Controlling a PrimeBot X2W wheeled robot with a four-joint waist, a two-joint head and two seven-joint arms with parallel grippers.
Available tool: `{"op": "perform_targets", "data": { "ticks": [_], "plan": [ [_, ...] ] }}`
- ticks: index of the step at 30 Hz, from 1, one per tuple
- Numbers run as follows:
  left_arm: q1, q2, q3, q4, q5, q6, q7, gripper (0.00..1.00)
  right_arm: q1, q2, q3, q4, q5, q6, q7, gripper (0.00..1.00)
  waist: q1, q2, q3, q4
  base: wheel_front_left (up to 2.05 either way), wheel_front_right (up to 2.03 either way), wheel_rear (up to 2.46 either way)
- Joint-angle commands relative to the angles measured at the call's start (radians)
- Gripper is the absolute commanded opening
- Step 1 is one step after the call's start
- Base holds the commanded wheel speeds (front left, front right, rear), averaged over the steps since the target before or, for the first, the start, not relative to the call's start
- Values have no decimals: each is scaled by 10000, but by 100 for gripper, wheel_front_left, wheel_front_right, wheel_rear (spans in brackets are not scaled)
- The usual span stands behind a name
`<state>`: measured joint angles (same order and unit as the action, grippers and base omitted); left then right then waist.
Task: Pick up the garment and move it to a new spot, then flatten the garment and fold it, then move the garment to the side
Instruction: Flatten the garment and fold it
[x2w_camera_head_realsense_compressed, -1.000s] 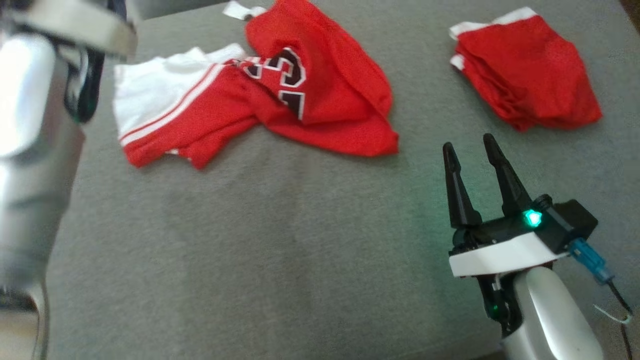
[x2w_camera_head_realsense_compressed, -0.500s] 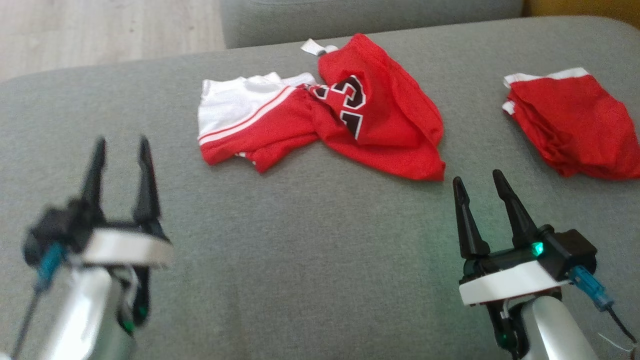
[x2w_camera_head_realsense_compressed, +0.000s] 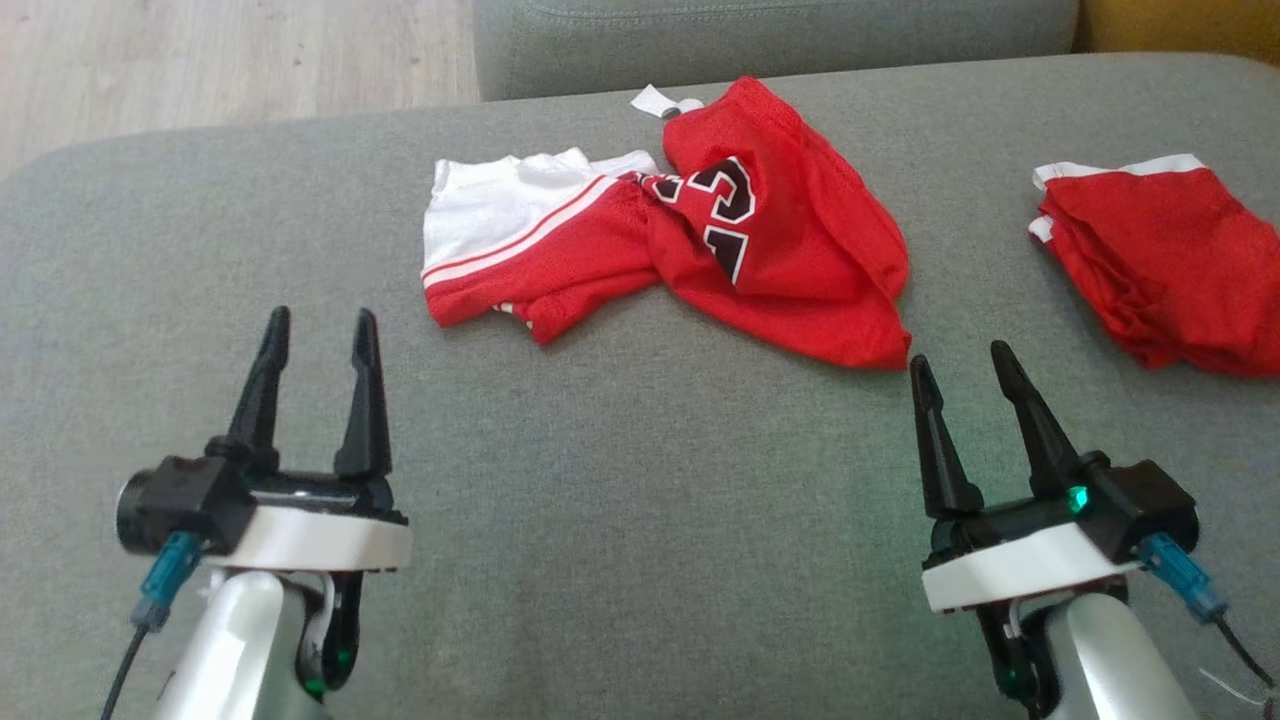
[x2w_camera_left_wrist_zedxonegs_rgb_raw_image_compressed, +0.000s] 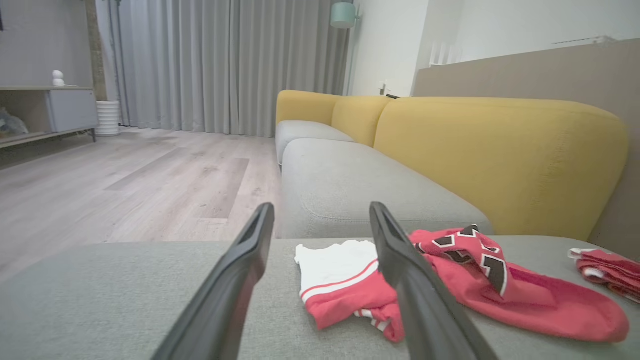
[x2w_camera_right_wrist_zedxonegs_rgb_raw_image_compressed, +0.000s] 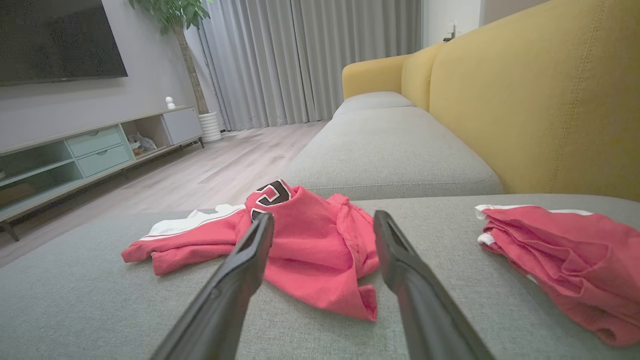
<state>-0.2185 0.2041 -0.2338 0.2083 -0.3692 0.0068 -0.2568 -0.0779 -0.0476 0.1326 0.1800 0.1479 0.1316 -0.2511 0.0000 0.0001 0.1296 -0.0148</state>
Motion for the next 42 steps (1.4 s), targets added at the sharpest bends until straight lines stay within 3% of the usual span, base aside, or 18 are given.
{"op": "perform_targets", "data": {
  "ticks": [1,5,9,16,20,24,30,40,41,42],
  "plan": [
    [-443,113,380,-165,128,-104,-49,100,-196,-26,260,-321,-72,-9,-107,100,0,-1,84,-38,0,0,0],
    [-750,181,265,307,328,-318,-23,100,-258,-26,273,-339,-106,-9,-107,100,0,-1,298,-126,0,0,0],
    [-1854,569,42,983,480,-643,706,100,-401,-26,261,-416,-111,-9,-107,100,0,-1,705,-266,0,0,0],
    [-4818,1639,-386,2871,-18,-1278,3533,100,-802,-26,504,-515,52,-9,-107,100,0,-1,1750,-942,0,0,0],
    [-6232,2288,-893,4000,-796,-1364,5322,100,-1036,-26,661,-602,220,-9,-107,100,0,-1,2339,-1464,0,0,0],
    [-7122,2984,-1554,4616,-1576,-1371,6316,100,-1174,-26,712,-701,394,-9,-107,100,0,-1,2785,-1918,0,0,0],
    [-7722,3476,-2022,5208,-2345,-1372,6739,100,-1250,-26,789,-786,511,-9,-107,100,0,-1,3136,-2279,0,0,0],
    [-8222,3573,-2669,5985,-3439,-1374,7006,100,-1213,-26,818,-823,558,-9,-107,100,0,-1,3258,-2458,0,0,0],
    [-8243,3575,-2744,6036,-3498,-1374,7020,85,-1209,-26,808,-819,554,-9,-107,100,0,-1,3255,-2454,0,0,0],
    [-8262,3577,-2817,6068,-3553,-1374,7002,17,-1202,-26,796,-815,548,-9,-107,100,0,-1,3250,-2445,0,0,0]
  ]
}}
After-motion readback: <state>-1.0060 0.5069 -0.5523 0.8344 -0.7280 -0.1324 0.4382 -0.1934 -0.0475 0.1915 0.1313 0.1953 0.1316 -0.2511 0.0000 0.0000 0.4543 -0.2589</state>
